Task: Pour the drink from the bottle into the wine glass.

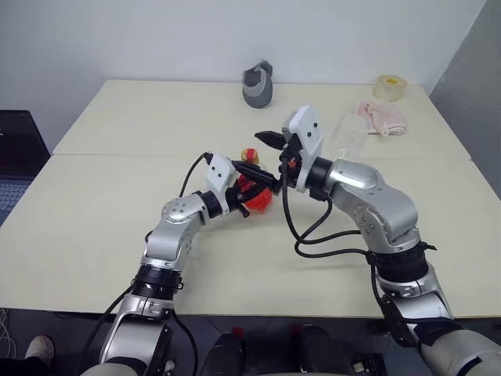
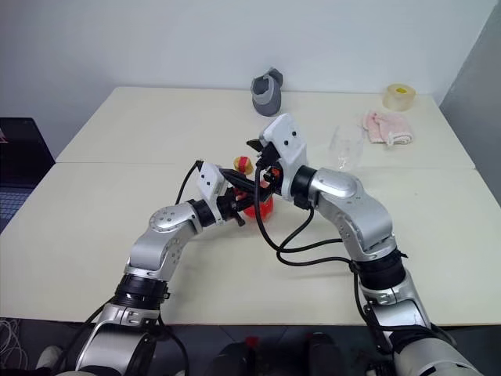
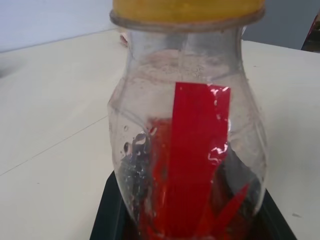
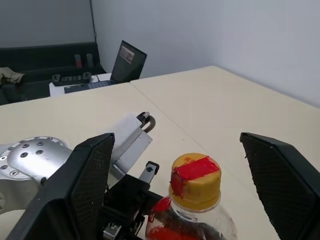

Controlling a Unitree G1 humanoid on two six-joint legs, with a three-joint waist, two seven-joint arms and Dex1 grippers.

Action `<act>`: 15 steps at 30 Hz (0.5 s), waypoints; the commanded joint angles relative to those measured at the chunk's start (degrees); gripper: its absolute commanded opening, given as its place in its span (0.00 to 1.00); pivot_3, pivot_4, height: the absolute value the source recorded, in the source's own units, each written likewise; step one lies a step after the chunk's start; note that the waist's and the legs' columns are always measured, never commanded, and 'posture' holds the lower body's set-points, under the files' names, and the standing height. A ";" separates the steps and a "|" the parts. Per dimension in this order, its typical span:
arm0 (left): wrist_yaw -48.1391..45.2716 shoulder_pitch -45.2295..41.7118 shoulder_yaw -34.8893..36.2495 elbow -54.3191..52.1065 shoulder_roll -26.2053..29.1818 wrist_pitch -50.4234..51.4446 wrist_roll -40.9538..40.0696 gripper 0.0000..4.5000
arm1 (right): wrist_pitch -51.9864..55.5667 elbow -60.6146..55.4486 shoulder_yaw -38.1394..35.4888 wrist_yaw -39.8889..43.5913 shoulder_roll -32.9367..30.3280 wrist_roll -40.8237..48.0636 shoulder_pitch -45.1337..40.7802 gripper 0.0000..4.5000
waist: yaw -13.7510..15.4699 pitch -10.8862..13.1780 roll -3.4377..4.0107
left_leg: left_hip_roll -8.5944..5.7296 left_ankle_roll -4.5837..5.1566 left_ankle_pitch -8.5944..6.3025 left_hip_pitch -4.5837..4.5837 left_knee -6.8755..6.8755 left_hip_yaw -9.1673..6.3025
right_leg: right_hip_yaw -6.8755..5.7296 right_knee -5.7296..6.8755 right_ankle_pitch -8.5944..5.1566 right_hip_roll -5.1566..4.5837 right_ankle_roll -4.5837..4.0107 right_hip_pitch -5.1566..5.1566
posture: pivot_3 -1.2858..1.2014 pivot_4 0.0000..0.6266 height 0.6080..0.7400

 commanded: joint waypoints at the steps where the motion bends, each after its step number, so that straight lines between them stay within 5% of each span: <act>1: -0.12 -1.64 0.29 -2.26 -0.41 -1.38 -0.19 0.23 | -2.64 1.02 0.49 -1.45 1.27 -2.20 -1.40 0.96 | -0.08 0.00 0.00 | 0.00 0.00 0.00 0.00 0.00 0.00 | 0.00 0.00 0.00 0.00 0.00 0.00 | 0.52 0.24 1.00; 15: -0.17 -0.75 0.24 -4.62 -0.78 -0.32 -0.67 0.23 | -3.45 4.93 -0.14 -1.84 2.32 -4.07 -1.54 0.96 | -0.31 0.00 0.00 | 0.00 0.00 0.00 0.00 0.00 -0.01 | 0.00 0.01 0.00 0.00 0.00 -0.02 | 0.52 0.24 1.00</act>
